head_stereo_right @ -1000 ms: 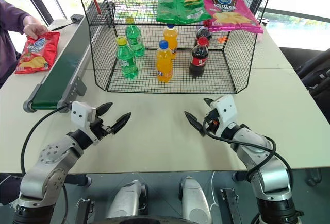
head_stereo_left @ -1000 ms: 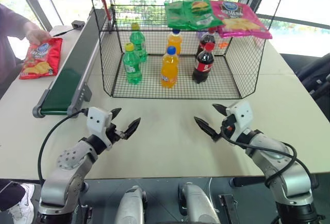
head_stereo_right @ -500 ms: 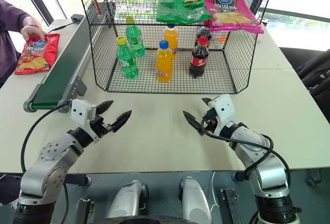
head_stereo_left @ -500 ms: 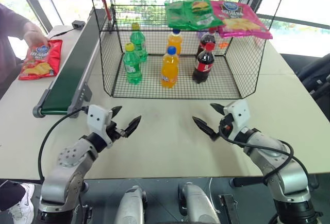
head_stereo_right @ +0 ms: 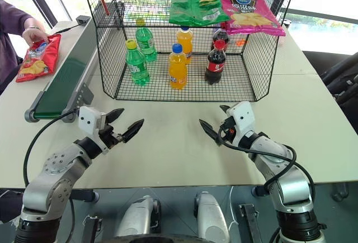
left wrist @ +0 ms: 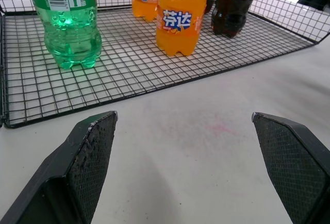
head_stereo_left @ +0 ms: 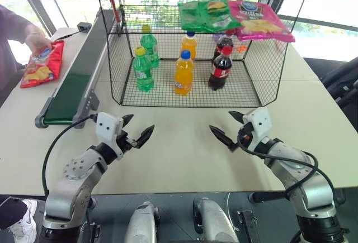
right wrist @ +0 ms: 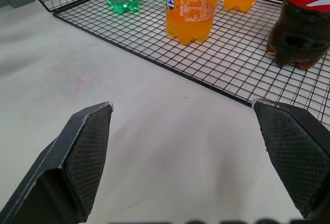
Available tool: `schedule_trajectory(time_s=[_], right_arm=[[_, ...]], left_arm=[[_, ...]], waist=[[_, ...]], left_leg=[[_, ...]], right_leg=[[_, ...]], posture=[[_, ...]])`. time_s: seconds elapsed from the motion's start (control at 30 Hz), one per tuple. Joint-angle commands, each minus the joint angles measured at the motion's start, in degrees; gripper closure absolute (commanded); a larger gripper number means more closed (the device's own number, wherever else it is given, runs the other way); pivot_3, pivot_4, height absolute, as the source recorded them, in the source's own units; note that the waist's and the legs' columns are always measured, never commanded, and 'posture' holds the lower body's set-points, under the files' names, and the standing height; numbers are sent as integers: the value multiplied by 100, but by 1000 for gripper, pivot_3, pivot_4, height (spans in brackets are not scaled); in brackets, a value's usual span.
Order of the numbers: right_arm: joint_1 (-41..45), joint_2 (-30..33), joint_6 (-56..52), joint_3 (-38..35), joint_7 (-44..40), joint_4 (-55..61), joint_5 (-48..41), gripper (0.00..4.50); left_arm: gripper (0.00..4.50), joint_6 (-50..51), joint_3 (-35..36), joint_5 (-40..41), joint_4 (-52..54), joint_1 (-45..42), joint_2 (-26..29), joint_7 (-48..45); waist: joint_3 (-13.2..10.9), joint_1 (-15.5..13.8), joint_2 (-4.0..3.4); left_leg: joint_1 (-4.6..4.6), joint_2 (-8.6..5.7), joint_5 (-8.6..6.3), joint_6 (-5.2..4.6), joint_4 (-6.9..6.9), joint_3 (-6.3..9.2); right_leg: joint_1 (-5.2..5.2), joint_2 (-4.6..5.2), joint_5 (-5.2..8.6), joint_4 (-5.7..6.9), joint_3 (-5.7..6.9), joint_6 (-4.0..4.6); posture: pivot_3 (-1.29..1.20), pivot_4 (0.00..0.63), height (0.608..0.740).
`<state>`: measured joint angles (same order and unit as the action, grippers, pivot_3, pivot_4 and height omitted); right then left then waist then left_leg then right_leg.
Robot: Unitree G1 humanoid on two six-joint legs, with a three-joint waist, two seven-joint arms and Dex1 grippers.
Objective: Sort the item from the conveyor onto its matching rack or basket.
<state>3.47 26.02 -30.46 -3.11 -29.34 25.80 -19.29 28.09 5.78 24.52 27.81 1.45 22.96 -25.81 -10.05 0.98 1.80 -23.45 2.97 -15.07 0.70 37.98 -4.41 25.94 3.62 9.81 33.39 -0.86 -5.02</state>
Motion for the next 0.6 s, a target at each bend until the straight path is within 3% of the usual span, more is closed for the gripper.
schedule_trajectory(time_s=[0.03, 0.6], right_arm=[[75, -2, 125, -22, 20, 121, -1, 0], [140, 6, 127, 29, 19, 75, 20, 0]], left_arm=[[104, -50, 1, 64, 198, -71, -21, 5], [104, -95, -49, -9, 193, -92, -46, 19]], waist=[[0, 0, 0], [0, -1, 0]], left_leg=[[0, 0, 0, 0, 0, 0], [0, 0, 0, 0, 0, 0]], right_leg=[[0, 0, 0, 0, 0, 0], [-1, 0, 0, 1, 0, 0]], posture=[[0, 150, 740], [0, 150, 740]])
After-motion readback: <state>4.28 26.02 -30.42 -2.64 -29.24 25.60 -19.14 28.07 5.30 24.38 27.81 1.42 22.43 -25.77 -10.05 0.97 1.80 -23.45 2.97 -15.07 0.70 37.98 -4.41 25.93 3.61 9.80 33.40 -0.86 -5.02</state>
